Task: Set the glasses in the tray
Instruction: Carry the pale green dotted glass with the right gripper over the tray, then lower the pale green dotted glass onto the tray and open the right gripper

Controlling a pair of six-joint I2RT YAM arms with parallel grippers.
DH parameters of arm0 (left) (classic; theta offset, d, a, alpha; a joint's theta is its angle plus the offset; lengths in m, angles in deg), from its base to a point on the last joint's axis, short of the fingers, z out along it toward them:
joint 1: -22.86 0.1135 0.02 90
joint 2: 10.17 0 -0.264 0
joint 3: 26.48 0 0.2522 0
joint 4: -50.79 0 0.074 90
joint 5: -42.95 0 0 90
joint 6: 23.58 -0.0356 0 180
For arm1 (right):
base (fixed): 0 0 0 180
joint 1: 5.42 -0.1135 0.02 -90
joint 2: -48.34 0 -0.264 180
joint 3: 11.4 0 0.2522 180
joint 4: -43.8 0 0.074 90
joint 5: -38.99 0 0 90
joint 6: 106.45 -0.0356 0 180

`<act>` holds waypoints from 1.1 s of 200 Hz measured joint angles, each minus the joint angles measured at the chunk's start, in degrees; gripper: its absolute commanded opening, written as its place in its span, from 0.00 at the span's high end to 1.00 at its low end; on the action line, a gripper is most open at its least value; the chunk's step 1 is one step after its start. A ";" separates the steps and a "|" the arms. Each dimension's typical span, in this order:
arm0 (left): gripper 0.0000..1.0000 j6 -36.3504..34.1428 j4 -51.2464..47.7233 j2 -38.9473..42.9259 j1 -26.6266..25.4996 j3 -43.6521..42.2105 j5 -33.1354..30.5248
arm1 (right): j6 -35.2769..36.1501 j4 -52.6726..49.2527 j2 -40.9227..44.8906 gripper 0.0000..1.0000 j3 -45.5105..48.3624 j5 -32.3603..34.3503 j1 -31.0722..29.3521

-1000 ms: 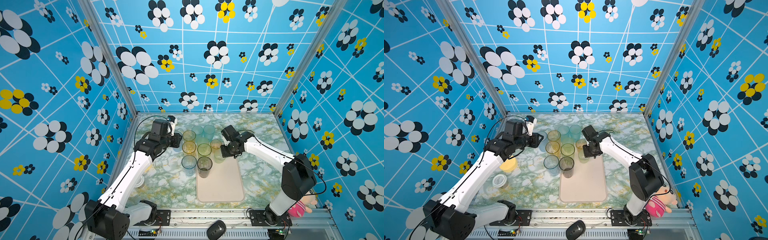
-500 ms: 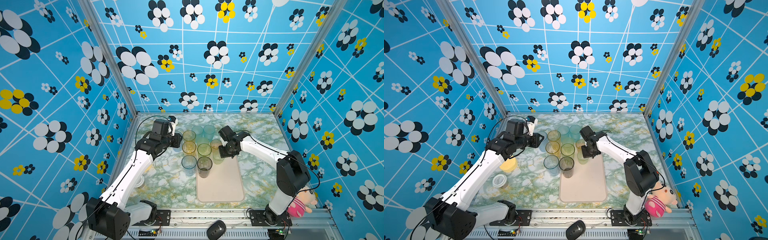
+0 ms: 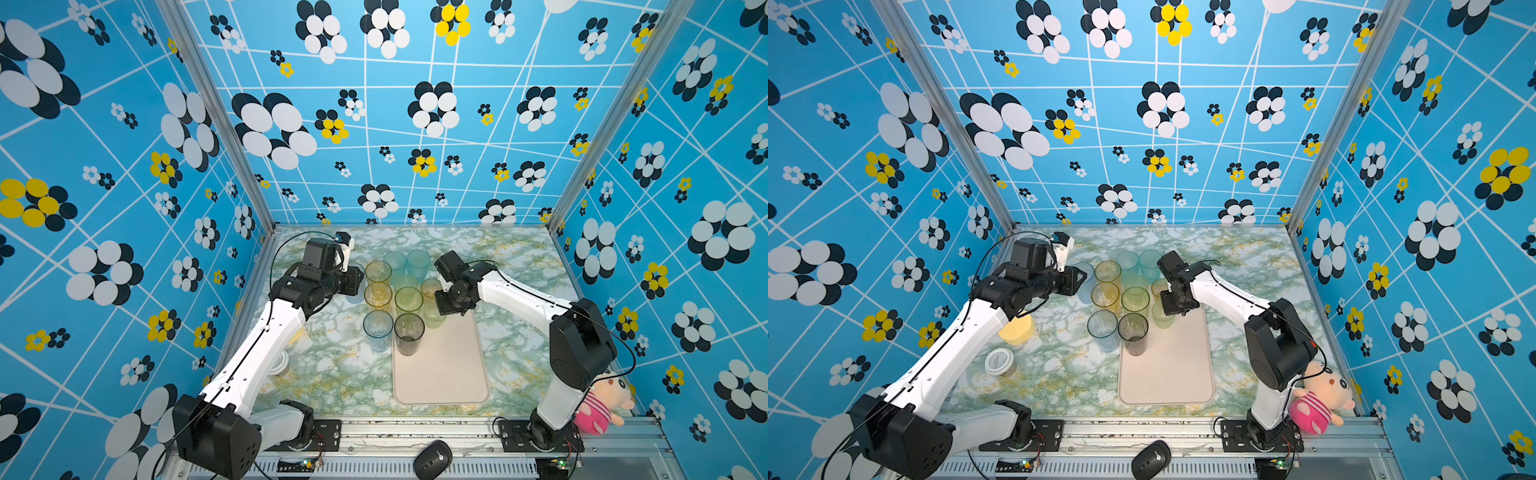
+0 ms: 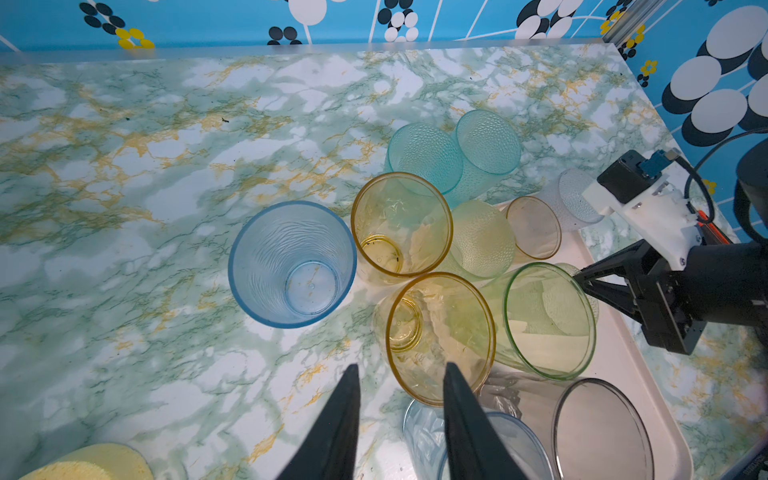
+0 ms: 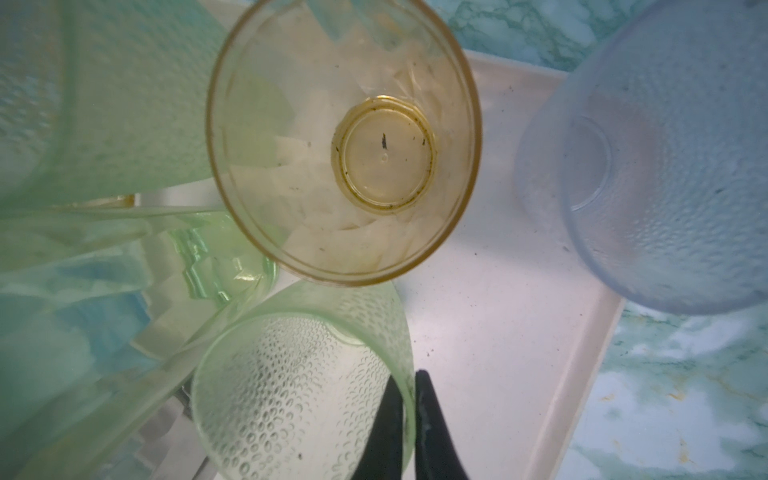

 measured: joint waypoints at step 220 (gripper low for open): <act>0.64 -0.70 -10.05 0.07 -3.74 0.17 -2.93 | -1.05 0.31 8.52 0.60 2.27 1.31 0.00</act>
